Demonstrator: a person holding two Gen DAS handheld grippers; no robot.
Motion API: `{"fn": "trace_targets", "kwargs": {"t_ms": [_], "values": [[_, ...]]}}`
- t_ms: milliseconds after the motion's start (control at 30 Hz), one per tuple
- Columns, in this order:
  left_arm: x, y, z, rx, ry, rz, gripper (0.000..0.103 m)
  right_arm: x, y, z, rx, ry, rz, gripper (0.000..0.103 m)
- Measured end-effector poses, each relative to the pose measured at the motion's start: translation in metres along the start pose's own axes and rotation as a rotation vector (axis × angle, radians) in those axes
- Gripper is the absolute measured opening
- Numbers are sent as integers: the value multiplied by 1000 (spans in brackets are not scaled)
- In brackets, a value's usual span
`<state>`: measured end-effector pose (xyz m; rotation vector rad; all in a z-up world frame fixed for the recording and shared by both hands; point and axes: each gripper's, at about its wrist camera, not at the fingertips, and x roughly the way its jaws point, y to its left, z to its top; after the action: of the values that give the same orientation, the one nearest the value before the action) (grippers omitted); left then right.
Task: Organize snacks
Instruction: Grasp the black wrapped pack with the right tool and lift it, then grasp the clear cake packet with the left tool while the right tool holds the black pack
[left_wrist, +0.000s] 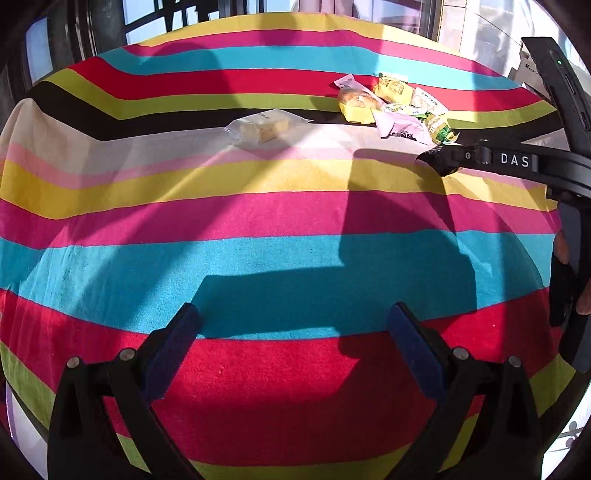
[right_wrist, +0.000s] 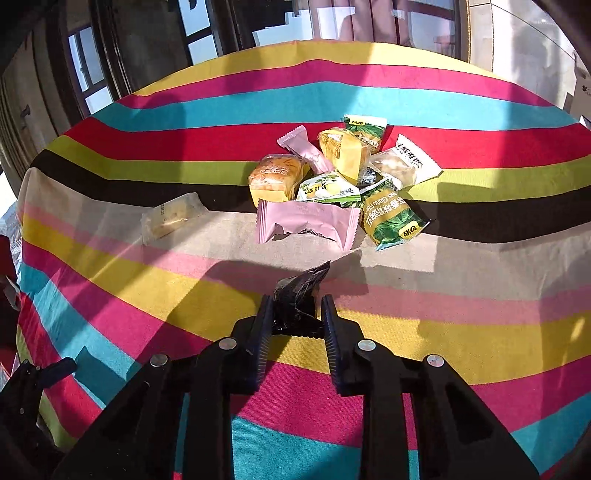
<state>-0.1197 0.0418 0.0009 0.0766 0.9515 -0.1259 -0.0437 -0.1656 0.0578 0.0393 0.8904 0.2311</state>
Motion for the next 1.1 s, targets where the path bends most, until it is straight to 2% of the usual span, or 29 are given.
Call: {"fn": "trace_targets", "kwargs": {"t_ms": [33,100,167,200,267,367,400,433,500,600,633,767,833,867,933,1000,1033,1100], "values": [[-4,1,-5,6,2,-5,102,-7,-5,-6,1,-2,5,5],[-9,5,-8,0,47,-14,102,-17,-14,-18,8,1,-1,5],[-13,13,-5,-51,70,-73,102,-21,-23,-30,25,16,-2,5],[-16,19,-2,-80,62,-97,102,-19,-26,-34,27,29,-4,5],[-19,27,10,-105,31,-94,102,-16,-32,-40,37,52,-1,8],[-16,36,32,-65,5,-52,102,-23,-38,-38,75,23,36,35],[-11,39,38,-50,8,-40,102,-25,-38,-36,74,12,44,74],[-3,42,45,-39,25,-17,102,-26,-37,-33,66,-1,53,90],[11,49,55,-44,59,8,102,-26,-31,-25,16,-26,54,88],[23,56,63,-76,81,0,102,-13,-21,-11,-66,17,11,87],[24,57,65,-83,77,-7,102,-6,-20,-7,-77,40,20,86],[22,52,68,-93,48,-28,102,7,-8,7,-159,37,-3,86],[23,51,70,-90,46,-40,102,14,-9,12,-188,52,22,85],[24,51,70,-84,47,-38,102,18,-11,12,-205,64,46,81],[27,52,73,-73,49,-30,102,24,-13,10,-249,91,64,55],[29,55,76,-79,45,-31,102,23,-16,4,-282,92,84,50],[31,58,78,-89,43,-33,102,19,-16,0,-292,81,97,38],[35,66,83,-129,38,-43,102,9,-17,-9,-297,60,92,35]]}}
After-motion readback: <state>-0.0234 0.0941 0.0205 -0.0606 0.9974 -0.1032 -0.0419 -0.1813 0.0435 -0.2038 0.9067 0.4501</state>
